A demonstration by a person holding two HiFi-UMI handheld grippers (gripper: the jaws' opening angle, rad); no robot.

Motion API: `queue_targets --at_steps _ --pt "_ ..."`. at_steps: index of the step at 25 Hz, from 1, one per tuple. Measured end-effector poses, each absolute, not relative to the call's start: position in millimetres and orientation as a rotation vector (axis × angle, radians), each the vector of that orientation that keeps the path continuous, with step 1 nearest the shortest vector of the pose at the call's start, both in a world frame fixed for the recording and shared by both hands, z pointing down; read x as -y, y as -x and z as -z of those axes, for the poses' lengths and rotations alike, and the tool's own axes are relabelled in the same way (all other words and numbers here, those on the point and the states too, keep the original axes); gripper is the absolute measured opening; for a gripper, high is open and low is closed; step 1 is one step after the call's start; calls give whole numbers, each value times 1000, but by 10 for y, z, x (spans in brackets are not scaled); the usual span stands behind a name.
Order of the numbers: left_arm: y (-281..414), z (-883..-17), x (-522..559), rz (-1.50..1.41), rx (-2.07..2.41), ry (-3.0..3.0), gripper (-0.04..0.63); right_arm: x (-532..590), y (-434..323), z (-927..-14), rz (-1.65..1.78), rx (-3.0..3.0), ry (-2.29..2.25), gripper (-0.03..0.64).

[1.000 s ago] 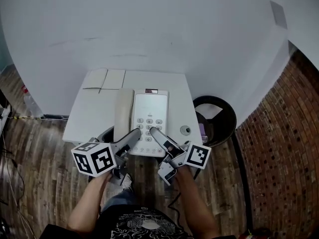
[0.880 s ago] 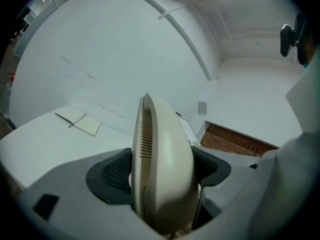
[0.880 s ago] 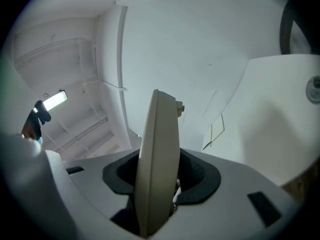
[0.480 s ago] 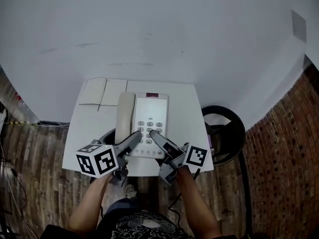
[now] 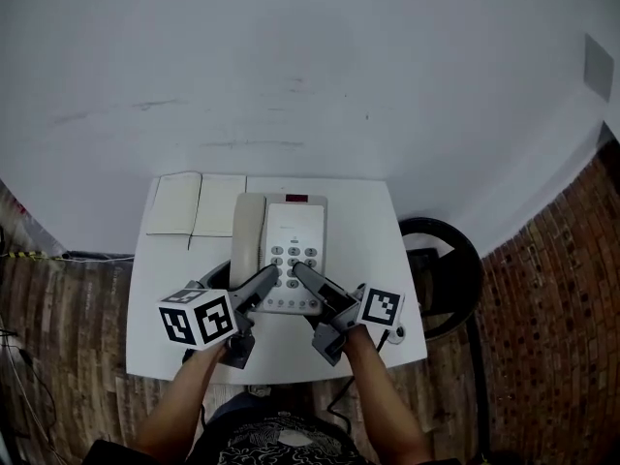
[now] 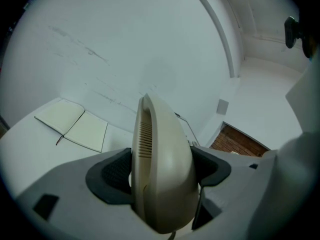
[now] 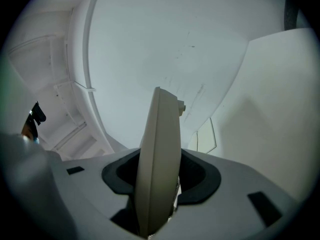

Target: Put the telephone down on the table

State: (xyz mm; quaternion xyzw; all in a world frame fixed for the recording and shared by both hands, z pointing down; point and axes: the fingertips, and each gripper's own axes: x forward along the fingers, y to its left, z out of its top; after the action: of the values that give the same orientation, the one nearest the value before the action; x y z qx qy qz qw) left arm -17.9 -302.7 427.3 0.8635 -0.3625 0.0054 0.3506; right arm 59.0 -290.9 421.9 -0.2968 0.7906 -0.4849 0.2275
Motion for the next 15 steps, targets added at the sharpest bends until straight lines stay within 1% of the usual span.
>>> queue_targets --at_steps 15 --pt "-39 -5018 3570 -52 920 -2104 359 3470 -806 -4943 1502 -2164 856 187"
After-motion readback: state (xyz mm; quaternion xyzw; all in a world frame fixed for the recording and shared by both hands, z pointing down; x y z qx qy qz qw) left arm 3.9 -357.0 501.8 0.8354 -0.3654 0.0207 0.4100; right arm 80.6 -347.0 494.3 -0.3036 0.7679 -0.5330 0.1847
